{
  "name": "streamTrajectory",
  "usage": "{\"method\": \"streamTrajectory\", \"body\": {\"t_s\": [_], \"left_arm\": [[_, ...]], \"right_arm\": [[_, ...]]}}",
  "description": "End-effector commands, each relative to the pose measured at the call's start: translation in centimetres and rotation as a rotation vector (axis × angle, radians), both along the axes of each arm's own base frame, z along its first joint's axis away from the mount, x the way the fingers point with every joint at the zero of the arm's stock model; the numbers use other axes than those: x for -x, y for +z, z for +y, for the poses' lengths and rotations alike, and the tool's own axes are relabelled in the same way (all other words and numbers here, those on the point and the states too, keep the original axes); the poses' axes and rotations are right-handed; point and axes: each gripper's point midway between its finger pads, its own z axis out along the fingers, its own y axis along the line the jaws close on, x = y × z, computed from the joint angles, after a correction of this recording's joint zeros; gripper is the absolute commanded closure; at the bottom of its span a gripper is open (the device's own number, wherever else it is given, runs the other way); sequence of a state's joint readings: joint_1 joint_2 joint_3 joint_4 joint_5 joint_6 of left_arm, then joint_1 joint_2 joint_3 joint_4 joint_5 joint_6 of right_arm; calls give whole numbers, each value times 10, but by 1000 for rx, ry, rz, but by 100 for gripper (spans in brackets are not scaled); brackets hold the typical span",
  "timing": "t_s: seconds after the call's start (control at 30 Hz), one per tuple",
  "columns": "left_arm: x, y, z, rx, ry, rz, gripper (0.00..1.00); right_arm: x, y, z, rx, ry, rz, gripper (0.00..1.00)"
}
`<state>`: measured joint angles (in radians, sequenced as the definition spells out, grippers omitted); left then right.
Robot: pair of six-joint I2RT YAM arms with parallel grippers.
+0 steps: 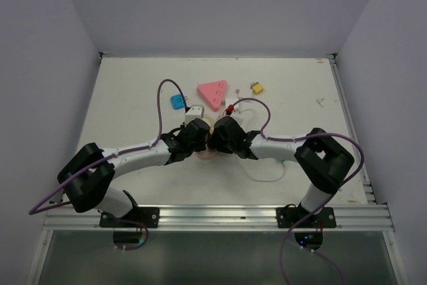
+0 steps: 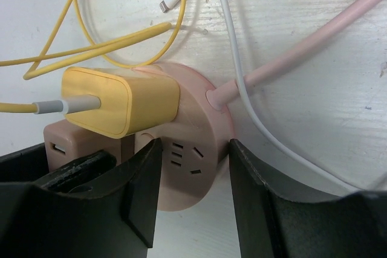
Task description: Pull the plug off the socket
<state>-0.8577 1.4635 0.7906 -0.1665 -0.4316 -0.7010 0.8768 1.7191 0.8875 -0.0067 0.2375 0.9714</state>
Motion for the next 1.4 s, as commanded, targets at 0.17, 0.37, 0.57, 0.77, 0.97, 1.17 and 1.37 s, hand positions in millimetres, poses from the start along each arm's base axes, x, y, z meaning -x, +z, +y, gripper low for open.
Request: {"method": "streamTrajectory", "body": {"t_s": [0.17,0.37,0.57,0.77,0.97,1.17,1.37], "left_arm": [[-23,79,-24,171,29,-166,100],[-30,96,-2,219,142,-212,100],[-32,114,12,270,217,-244,100],[-37,119,17,308,268,-238,100],[-38,109,22,283,269,-218,100],[-20,58,24,277,231,-141,100],[-17,39,21,249,211,-106,100]], "right_arm": [[59,-89,-85,406,-31,265,64],[65,-97,-96,452,-68,302,65],[66,-104,-102,477,-91,324,67],[65,-106,-102,511,-80,325,67],[61,-93,-93,452,-64,275,67],[40,-53,-84,363,-9,128,65],[21,10,-63,209,77,-83,64]]}}
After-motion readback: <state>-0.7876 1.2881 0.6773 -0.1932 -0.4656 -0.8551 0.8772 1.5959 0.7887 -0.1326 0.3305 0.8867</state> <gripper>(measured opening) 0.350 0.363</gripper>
